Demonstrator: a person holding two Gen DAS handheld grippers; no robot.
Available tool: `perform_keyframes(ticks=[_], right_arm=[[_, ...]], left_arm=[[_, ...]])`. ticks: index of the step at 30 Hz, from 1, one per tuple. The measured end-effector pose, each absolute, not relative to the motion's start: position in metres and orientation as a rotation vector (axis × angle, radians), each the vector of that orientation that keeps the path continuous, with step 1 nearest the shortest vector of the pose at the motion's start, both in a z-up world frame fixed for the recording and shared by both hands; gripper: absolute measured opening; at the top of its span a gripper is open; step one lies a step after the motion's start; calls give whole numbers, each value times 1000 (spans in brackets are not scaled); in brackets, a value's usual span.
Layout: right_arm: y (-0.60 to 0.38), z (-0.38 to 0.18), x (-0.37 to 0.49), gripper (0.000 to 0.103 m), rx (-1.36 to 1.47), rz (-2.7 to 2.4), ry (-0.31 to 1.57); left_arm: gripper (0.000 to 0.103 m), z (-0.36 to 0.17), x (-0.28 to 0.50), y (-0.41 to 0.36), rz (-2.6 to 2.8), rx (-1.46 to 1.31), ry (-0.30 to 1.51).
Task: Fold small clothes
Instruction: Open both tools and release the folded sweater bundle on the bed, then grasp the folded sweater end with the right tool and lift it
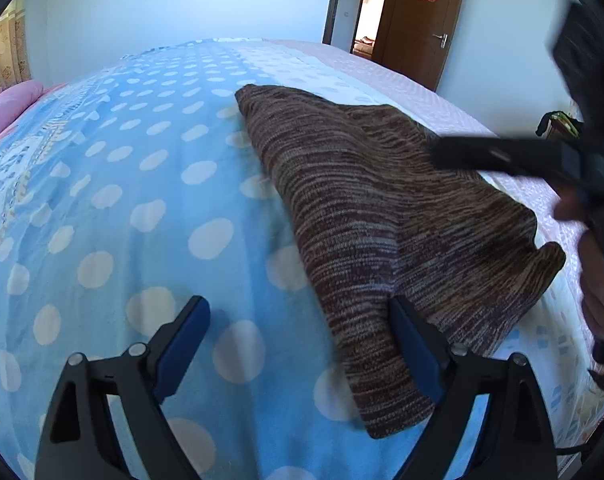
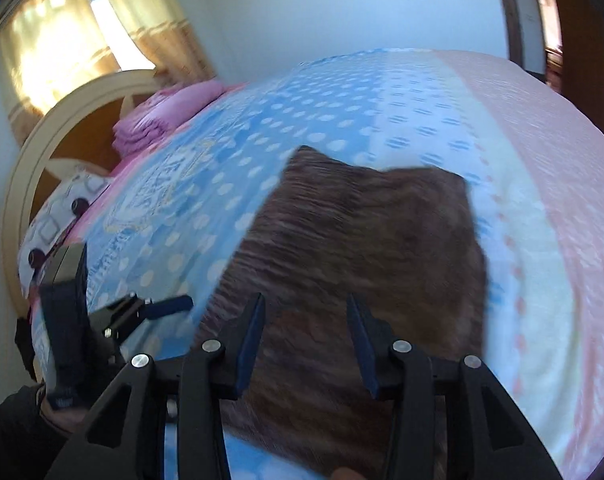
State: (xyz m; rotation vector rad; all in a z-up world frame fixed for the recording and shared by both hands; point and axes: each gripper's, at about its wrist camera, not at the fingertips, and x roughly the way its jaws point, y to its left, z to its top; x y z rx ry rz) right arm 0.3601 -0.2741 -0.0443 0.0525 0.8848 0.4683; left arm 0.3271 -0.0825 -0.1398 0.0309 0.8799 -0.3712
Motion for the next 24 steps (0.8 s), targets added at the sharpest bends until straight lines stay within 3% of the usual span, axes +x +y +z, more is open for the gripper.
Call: perform_keyframes(ticks=[1,4,6,15,17,19,24], right_arm=[[-260,-46,371,43,4,460,883],[-220,-68,418,22,-122,410,951],[-201,-83,436,22,-152,438,988],[-202,-67,416,26,-156,434,876],[-232,-54,388,33,-69,433,805],[-265,-54,362,52,29,435,777],[-308,-93,329,51,15,379,832]], left_arm=[[94,-140,328,-82,-370,24,881],[94,-139,325,-83,-360,28,870],[94,-139,322,-81,-332,24,858],[97,-134,318,-67,-309,-39,825],[98,-130,313,-62,-282,-47,794],[99,-130,315,-63,-278,-44,809],[103,-136,320,-88,-268,92,857]])
